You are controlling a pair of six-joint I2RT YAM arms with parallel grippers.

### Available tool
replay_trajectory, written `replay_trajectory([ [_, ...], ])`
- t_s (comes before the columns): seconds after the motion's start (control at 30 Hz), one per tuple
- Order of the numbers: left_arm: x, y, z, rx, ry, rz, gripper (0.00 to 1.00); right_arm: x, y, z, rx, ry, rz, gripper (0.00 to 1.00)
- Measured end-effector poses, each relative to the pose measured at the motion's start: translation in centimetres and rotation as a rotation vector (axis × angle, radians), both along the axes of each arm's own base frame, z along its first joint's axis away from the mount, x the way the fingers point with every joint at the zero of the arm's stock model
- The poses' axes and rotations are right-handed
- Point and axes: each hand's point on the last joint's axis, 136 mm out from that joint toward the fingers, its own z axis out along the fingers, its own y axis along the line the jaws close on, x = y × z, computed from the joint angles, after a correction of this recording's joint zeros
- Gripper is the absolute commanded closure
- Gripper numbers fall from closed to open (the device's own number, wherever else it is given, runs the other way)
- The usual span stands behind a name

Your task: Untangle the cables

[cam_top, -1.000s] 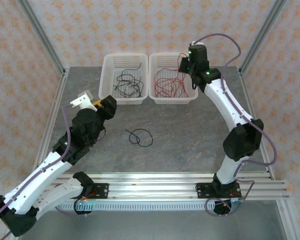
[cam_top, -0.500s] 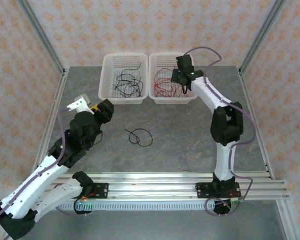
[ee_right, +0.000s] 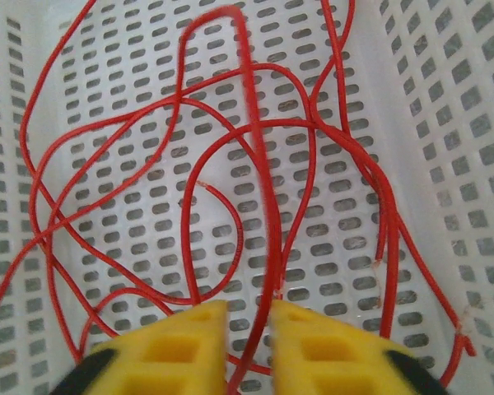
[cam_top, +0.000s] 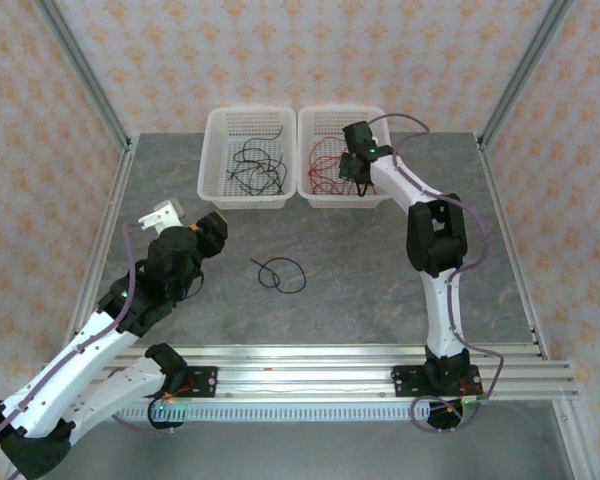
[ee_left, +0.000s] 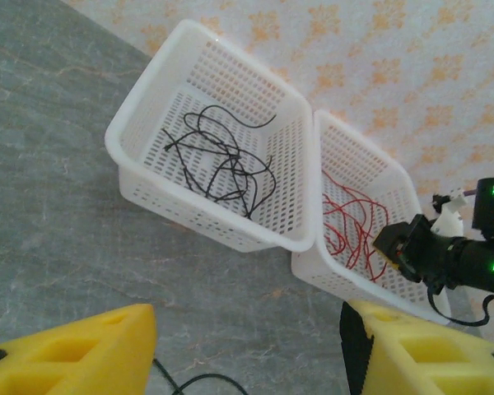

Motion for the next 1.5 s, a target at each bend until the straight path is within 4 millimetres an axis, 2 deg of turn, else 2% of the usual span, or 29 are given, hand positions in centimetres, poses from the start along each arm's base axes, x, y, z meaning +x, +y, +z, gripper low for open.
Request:
replay_trajectory([
  [0.07,0.0,-0.1,-0.4,0.009,0.017,-0.003,0.38,0.1,0.0,0.3,0.005,-0.003,-0.008,0.58],
  [0.27,-0.1,-0.3,-2.0,0.017,0.058,-0.011,0.38,0.2,-0.1,0.5,0.012,-0.005,-0.032,0.46],
  [0.47,-0.2,-0.3,-3.5,0.020,0.089,-0.011,0.38,-0.3,-0.7,1.2,0.002,-0.008,-0.057,0.44],
  [0.6,-0.1,-0.6,-4.3,0.015,0.110,-0.019,0.41,-2.3,-1.3,4.0,0.020,-0.039,-0.073,0.44],
  [0.7,0.1,-1.1,-5.7,0.018,0.149,-0.026,0.42,-4.2,-1.3,7.3,0.045,-0.098,-0.076,0.45],
  [0.8,0.3,-1.6,-7.3,0.029,0.200,-0.036,0.43,-6.4,-0.4,10.4,0.073,-0.162,-0.056,0.45],
  [0.9,0.5,-2.1,-9.2,0.041,0.257,-0.045,0.43,-8.9,1.3,12.0,0.093,-0.201,-0.013,0.45],
  [1.03,0.5,-2.8,-12.7,0.066,0.353,-0.058,0.43,-12.0,3.2,11.7,0.102,-0.199,0.049,0.46],
  [1.13,0.7,-3.3,-15.1,0.081,0.420,-0.065,0.43,-13.9,3.4,10.4,0.095,-0.175,0.075,0.46],
  [1.3,1.2,-4.3,-18.6,0.106,0.517,-0.076,0.42,-16.4,2.4,9.1,0.087,-0.152,0.092,0.46],
  [1.5,1.6,-5.2,-22.8,0.142,0.643,-0.075,0.45,-18.5,1.2,9.3,0.087,-0.176,0.105,0.46],
])
